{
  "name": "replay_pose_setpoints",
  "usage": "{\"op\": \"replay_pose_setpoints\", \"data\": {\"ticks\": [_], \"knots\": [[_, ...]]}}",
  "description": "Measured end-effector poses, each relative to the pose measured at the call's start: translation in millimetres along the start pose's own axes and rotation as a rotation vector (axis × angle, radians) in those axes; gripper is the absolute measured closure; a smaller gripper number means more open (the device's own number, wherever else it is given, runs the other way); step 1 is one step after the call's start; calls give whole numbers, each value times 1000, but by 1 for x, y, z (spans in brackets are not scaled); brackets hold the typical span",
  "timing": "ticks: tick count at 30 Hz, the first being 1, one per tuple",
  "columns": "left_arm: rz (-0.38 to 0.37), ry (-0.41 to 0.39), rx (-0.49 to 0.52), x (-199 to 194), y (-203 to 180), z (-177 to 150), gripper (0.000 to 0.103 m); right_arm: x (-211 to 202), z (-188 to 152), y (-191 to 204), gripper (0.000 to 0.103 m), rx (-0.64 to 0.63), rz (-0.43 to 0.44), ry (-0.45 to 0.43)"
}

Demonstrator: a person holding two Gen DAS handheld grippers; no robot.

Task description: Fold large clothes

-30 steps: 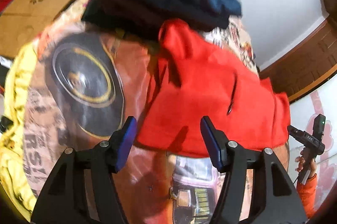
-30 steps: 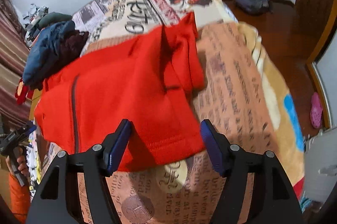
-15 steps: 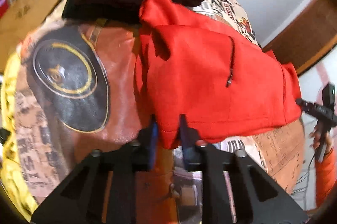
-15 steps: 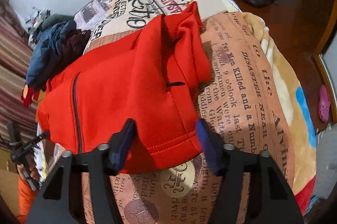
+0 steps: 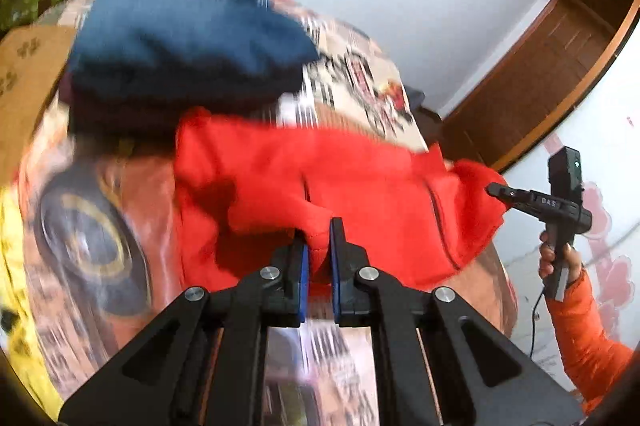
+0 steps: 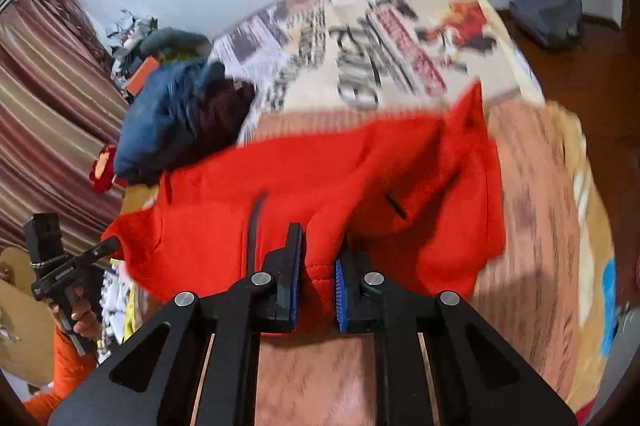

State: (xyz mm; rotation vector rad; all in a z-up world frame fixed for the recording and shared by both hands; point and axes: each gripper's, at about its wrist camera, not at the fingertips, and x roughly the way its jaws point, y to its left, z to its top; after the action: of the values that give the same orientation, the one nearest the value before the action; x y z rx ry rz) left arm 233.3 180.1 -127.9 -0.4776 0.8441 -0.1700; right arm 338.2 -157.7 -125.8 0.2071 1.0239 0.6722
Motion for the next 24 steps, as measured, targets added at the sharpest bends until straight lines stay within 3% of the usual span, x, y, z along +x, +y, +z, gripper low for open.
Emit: {"op": "replay_pose_setpoints", "data": {"ticks": [3,5,8,10,14,15,16,19,21,24], "knots": [[31,-49,-4,3,1,36,95,-4,30,0,91,19,-7,-63],[95,-80,-5,10,4,58,95,-6,50,0,91,18,-55,-119],[210,-90,26,15,4,75,95,-1,69,3,88,6,-110,-138],[212,-81,40,18,0,81,92,2,74,7,87,0,-149,-136],[244,-126,60,17,-5,80,57,8,78,11,85,-11,-200,-92],[264,-148,69,15,-7,81,54,7,78,10,83,-4,-209,-96],[277,-162,75,14,-8,84,53,7,79,8,78,3,-225,-102],[282,-163,65,11,-7,88,53,-5,86,7,48,5,-346,-178],[270,-157,65,8,-7,87,53,-19,89,7,43,-8,-357,-232],[269,-146,80,6,-10,79,52,-31,88,11,43,-50,-342,-232]]}}
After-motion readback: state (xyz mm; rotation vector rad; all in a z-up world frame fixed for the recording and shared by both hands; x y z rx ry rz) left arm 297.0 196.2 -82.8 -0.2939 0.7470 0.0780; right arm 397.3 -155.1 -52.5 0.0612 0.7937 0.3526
